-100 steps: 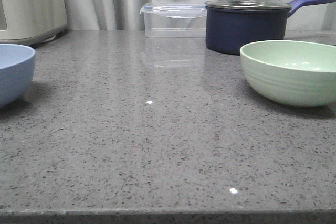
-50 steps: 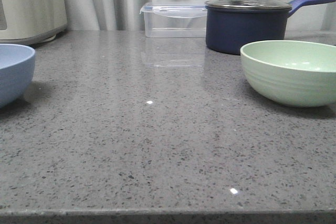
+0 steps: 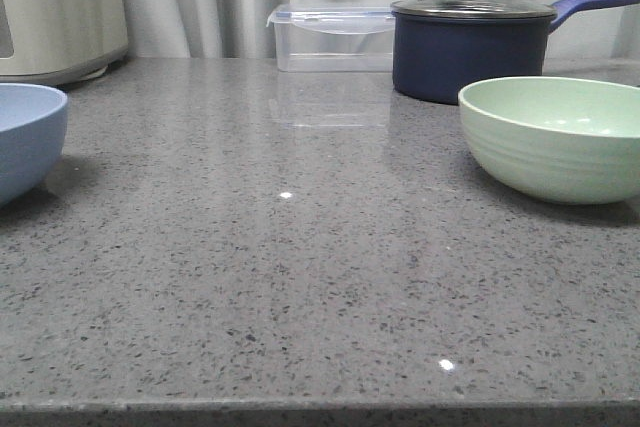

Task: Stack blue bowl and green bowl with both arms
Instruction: 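Move the right gripper down to the rim of the pale green bowl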

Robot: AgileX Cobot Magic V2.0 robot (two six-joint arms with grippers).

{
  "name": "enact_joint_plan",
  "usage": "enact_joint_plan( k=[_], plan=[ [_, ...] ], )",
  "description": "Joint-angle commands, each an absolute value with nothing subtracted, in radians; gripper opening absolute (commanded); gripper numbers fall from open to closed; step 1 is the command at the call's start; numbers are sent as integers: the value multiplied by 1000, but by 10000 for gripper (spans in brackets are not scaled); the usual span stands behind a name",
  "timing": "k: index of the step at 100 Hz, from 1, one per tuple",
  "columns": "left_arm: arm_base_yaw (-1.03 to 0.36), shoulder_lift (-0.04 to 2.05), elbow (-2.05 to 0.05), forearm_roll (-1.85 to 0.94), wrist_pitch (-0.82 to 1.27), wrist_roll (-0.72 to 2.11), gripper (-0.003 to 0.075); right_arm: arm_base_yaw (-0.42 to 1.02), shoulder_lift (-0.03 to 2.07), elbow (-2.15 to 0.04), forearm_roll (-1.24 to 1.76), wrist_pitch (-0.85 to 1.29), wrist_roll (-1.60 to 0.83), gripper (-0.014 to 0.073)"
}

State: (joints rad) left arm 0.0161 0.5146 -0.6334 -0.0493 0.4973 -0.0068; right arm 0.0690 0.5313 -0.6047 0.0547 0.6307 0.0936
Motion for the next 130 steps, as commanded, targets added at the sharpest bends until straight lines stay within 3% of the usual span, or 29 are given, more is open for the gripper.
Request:
enact_joint_plan(
  k=[1,74,130],
  plan=[
    [9,526,-666,-56,408,-7,364,70,558,-654,69,552,87,420],
    [9,526,-666,-60,403,-7,364,102,1221,-1110,126,868,87,420],
    [9,526,-666,-60,400,-7,364,102,1434,-1169,156,919,87,416]
  ],
)
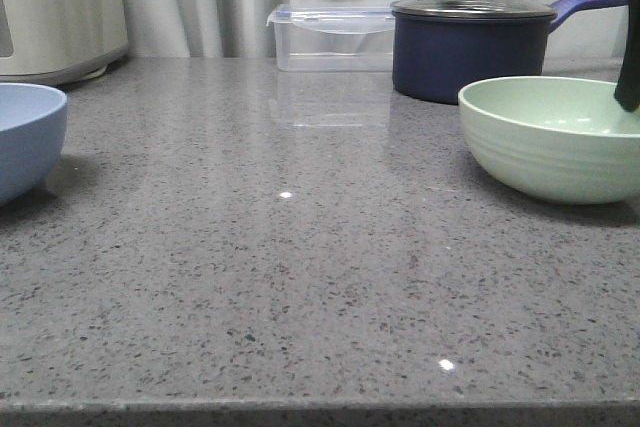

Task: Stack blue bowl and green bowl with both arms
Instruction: 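Move the right gripper down to the rim of the pale green bowl, then grip the green bowl rim and drag it toward the blue bowl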

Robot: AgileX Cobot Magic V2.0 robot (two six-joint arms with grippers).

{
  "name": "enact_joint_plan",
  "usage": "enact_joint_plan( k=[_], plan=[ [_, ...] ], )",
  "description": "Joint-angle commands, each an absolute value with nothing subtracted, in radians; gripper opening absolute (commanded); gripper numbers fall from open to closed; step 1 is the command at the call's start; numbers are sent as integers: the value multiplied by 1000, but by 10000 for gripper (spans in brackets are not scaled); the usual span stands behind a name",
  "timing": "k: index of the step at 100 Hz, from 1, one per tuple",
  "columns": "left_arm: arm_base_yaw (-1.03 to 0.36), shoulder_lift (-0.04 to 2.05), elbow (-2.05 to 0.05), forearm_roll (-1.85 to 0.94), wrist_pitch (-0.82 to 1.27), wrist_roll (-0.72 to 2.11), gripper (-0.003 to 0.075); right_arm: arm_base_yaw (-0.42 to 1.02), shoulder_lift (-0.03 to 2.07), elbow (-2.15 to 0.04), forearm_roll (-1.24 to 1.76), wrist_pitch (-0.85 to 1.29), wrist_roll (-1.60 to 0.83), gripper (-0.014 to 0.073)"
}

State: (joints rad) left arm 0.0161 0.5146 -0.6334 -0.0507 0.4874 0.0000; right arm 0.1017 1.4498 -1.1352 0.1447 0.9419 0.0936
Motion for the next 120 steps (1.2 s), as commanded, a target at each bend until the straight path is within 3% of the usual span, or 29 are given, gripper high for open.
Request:
enact_joint_plan(
  k=[1,27,63,89,120],
  plan=[
    [9,526,-666,-60,400,-7,364,102,1435,-1169,156,919,87,415],
    [9,526,-666,-60,400,-7,364,102,1460,-1169,157,925,87,258],
    [9,526,-666,-60,400,-7,364,102,1460,-1169,157,926,87,-83],
    [9,526,-666,-60,400,-7,364,127,1445,-1182,164,940,79,-80],
    [9,526,-666,-60,400,-7,364,354,1486,-1316,185,951,80,-80]
  ],
)
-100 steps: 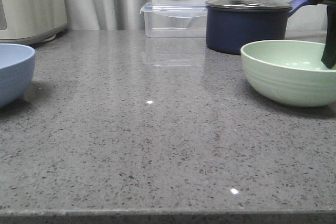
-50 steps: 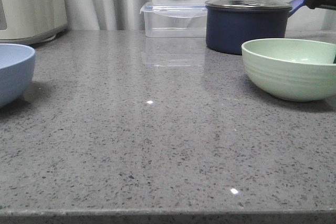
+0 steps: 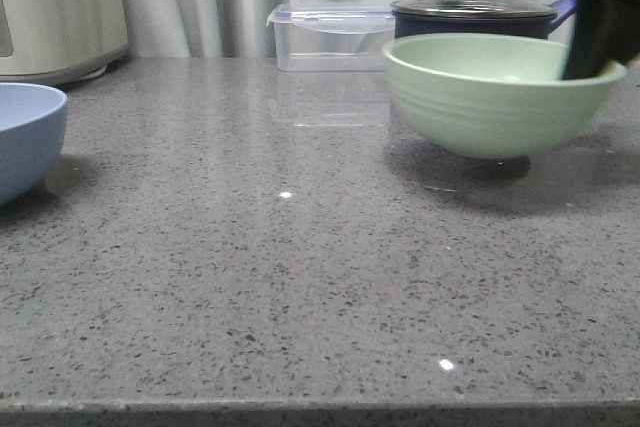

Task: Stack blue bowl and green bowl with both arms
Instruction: 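Grip the green bowl rim and drag it toward the blue bowl, then open the right gripper and lift it off the green bowl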

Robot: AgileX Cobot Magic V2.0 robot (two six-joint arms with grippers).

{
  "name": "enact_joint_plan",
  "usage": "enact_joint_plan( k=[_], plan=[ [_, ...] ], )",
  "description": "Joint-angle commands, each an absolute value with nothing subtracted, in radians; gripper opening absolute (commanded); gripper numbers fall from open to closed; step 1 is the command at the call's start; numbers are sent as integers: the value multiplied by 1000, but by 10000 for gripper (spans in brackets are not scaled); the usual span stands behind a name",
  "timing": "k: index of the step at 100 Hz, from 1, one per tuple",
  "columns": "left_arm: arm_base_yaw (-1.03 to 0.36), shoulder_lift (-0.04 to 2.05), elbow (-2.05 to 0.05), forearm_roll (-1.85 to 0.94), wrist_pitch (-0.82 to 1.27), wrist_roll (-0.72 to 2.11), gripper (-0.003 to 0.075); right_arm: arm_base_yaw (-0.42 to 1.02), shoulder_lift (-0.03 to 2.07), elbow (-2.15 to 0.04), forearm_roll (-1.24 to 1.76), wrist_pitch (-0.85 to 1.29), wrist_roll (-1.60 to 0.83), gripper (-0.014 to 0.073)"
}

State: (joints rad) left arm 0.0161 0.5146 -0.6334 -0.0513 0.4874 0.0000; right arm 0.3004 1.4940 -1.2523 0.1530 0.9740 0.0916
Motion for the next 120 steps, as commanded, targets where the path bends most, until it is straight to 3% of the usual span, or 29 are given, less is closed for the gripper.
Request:
enact_joint_plan(
  k=[1,31,72,79,101,120],
  plan=[
    [9,526,-666,-60,400,-7,364,359,1489,-1319,187,950,80,-80],
    [9,526,-666,-60,400,-7,364,507,1588,-1354,247,863,80,-80],
    [9,526,-666,-60,400,-7,364,547,1653,-1398,258,827,80,-72],
    [9,526,-666,-60,400,-7,364,547,1654,-1402,258,826,80,-29],
    [9,526,-666,-60,400,-7,364,547,1654,-1402,258,823,80,234],
    [9,526,-666,-60,400,-7,364,547,1630,-1401,258,827,80,244]
  ],
)
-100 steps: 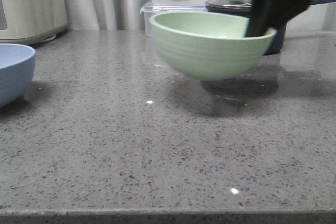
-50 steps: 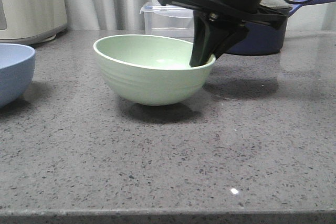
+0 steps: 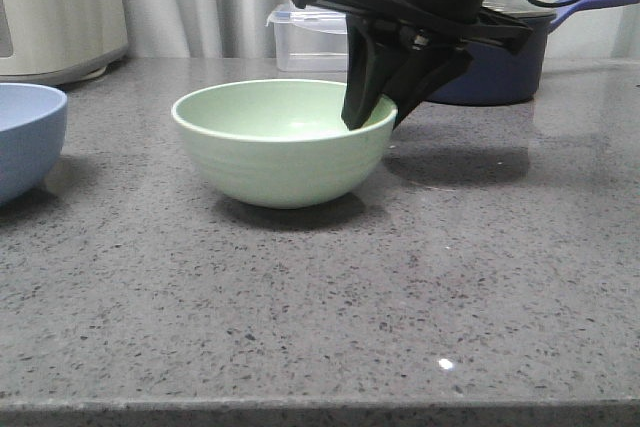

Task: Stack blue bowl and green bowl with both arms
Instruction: 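Open the right gripper and lift it off the green bowl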

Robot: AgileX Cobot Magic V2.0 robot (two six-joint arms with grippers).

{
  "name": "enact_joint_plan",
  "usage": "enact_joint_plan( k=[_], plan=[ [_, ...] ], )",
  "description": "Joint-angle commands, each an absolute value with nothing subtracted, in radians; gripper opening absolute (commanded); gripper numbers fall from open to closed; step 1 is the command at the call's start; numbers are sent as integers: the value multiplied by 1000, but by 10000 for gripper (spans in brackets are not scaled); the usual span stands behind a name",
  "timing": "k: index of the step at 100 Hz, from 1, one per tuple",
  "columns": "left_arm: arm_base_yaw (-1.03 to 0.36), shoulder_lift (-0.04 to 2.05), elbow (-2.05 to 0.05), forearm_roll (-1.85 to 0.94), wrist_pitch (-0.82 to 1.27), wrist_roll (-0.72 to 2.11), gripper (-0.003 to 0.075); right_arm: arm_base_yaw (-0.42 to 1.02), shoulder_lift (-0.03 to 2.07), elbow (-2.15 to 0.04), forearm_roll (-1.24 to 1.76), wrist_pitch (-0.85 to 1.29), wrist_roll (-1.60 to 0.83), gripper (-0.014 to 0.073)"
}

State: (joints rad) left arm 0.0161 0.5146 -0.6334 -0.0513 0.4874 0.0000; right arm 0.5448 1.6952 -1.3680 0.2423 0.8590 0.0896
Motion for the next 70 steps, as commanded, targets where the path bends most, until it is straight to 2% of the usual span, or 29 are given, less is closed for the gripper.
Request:
enact_joint_plan(
  k=[1,28,52,57,70],
  plan=[
    [9,526,-666,-60,400,-7,364,547,1627,-1400,257,827,80,244],
    [9,526,-666,-60,400,-7,364,547,1514,-1386,237,827,80,244],
    [9,526,-666,-60,400,-7,364,547,1394,-1259,237,809,80,239],
    [9,526,-666,-60,400,-7,364,547,1374,-1230,237,802,80,211],
    [9,526,-666,-60,400,-7,364,547,1348,-1167,237,791,80,70]
  ],
)
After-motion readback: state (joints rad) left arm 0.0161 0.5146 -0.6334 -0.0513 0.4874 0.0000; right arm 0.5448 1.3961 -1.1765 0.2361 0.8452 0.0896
